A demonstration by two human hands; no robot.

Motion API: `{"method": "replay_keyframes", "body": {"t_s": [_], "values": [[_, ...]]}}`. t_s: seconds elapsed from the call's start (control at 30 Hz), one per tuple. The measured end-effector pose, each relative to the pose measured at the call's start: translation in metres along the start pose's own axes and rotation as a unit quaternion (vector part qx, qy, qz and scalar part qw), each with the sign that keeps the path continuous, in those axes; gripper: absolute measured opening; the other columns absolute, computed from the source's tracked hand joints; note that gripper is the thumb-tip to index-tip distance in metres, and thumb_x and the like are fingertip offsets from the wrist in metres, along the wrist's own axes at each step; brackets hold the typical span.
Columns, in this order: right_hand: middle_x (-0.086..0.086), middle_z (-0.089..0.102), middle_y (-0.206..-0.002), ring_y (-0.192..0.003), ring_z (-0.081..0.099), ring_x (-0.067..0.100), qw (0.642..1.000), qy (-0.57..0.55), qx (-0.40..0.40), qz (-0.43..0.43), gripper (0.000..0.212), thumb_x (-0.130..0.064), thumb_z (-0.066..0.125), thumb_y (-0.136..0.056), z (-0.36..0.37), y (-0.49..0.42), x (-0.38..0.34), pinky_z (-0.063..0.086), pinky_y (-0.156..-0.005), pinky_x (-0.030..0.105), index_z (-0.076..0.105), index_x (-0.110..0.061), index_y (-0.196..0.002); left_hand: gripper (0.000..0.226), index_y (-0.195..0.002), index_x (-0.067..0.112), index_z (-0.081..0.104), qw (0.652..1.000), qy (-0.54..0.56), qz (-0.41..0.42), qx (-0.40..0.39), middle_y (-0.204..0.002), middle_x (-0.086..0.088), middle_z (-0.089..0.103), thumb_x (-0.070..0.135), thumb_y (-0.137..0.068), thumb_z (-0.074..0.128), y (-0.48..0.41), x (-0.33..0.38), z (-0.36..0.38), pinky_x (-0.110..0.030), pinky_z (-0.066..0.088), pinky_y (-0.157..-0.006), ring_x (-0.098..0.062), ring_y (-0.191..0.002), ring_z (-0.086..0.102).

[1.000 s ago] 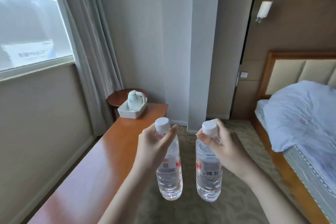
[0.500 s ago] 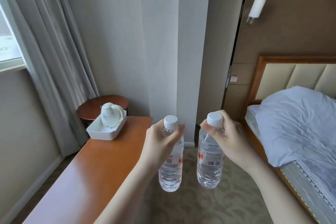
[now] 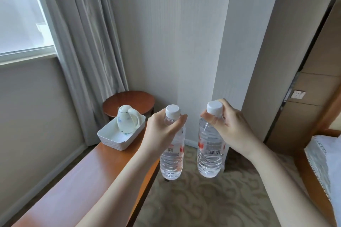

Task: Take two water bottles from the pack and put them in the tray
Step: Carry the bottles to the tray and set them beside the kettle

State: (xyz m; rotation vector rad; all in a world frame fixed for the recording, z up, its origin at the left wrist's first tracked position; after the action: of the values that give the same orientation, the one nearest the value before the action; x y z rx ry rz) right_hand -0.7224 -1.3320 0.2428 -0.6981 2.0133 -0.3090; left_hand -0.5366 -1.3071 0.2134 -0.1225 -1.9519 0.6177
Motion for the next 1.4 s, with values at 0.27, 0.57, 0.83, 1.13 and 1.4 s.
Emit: {"method": "replay_keyframes", "body": {"t_s": [0.27, 0.57, 0.83, 1.13, 1.4], "values": [[-0.01, 0.059, -0.077, -0.065, 0.056, -0.006, 0.995, -0.046, -0.082, -0.029, 0.032, -0.049, 0.054, -0.081, 0.026, -0.122, 0.071, 0.043, -0.057, 0.006, 0.049, -0.02, -0.093, 0.033, -0.072, 0.001, 0.063, 0.995, -0.062, -0.024, 0.072, -0.062, -0.005, 0.064, 0.031, -0.086, 0.065, -0.09, -0.05, 0.012, -0.021, 0.047, -0.054, -0.015, -0.058, 0.062], [0.012, 0.069, -0.097, -0.084, 0.064, 0.023, 0.98, -0.083, -0.166, -0.068, 0.046, -0.053, 0.053, -0.078, 0.107, -0.238, 0.138, 0.05, -0.074, 0.029, 0.052, -0.013, -0.1, 0.034, -0.08, -0.006, 0.06, 0.982, -0.044, -0.102, 0.154, -0.077, -0.026, 0.066, 0.027, -0.086, 0.066, -0.169, -0.145, 0.006, -0.048, 0.052, -0.07, -0.039, -0.076, 0.063], [-0.004, 0.069, -0.093, -0.084, 0.063, 0.005, 0.953, -0.104, -0.268, -0.093, 0.042, -0.051, 0.055, -0.079, 0.186, -0.316, 0.179, 0.049, -0.072, 0.015, 0.053, -0.014, -0.097, 0.032, -0.082, -0.003, 0.062, 0.959, -0.082, -0.178, 0.207, -0.082, -0.024, 0.066, 0.029, -0.085, 0.068, -0.21, -0.213, -0.018, -0.043, 0.051, -0.072, -0.033, -0.077, 0.061], [0.0, 0.068, -0.095, -0.088, 0.063, 0.012, 0.89, -0.142, -0.409, -0.142, 0.047, -0.063, 0.051, -0.079, 0.278, -0.357, 0.245, 0.051, -0.075, 0.026, 0.051, -0.02, -0.097, 0.016, -0.077, 0.01, 0.067, 0.924, -0.094, -0.262, 0.262, -0.075, -0.008, 0.069, 0.025, -0.083, 0.07, -0.221, -0.285, -0.022, -0.022, 0.046, -0.062, -0.007, -0.068, 0.055], [-0.001, 0.064, -0.093, -0.087, 0.059, 0.006, 0.821, -0.17, -0.515, -0.179, 0.039, -0.048, 0.058, -0.08, 0.347, -0.387, 0.302, 0.045, -0.076, 0.017, 0.053, -0.015, -0.1, 0.018, -0.09, 0.017, 0.074, 0.855, -0.087, -0.378, 0.344, -0.094, 0.007, 0.075, 0.025, -0.075, 0.079, -0.225, -0.343, -0.001, -0.02, 0.05, -0.079, -0.001, -0.087, 0.065]]}}
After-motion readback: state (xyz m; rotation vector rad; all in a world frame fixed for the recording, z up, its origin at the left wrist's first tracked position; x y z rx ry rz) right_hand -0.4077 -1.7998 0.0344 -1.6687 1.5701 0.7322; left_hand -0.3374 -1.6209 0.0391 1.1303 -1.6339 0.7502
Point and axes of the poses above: each hand's wrist, its own y-axis away from the middle knuckle, its own z-axis out of the palm, x = y × z, the point moved 2 cm from there along -y, towards the middle knuckle
